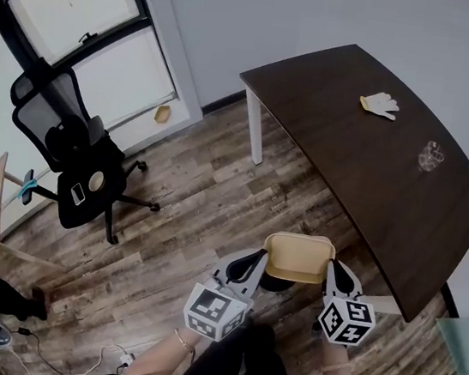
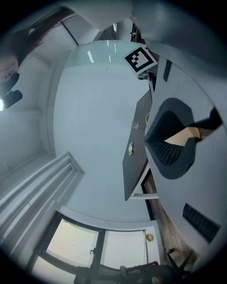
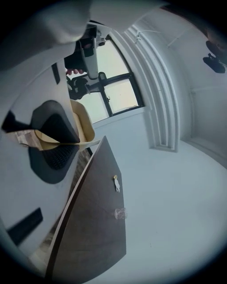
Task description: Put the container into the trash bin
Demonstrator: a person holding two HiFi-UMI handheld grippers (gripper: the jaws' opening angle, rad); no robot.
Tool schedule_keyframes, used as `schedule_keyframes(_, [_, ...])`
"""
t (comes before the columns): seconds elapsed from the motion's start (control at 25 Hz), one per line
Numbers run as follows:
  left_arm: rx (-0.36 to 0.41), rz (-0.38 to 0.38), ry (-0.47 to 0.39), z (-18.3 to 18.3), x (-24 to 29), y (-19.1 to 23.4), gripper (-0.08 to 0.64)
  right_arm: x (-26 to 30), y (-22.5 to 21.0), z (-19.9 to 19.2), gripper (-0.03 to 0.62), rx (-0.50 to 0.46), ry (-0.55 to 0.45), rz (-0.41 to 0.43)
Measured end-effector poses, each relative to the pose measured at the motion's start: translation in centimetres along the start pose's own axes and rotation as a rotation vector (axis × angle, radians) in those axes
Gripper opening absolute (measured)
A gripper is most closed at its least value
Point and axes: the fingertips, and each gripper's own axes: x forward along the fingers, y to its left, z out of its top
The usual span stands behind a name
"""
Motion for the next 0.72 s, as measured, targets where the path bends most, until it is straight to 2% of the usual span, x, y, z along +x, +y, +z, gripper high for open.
schedule_keyframes(0.4, [-0.039, -0.019, 0.028, -4.8, 4.3, 3.5, 0.019, 7.6, -2.4, -6.2, 0.023, -0.136, 0.161, -0.035])
schedule_keyframes(0.72, [-0.046, -0.019, 0.073, -10.8, 7.9, 6.1, 0.018, 13.0, -4.5, -12.0, 0.025, -0.247, 0.272, -0.046])
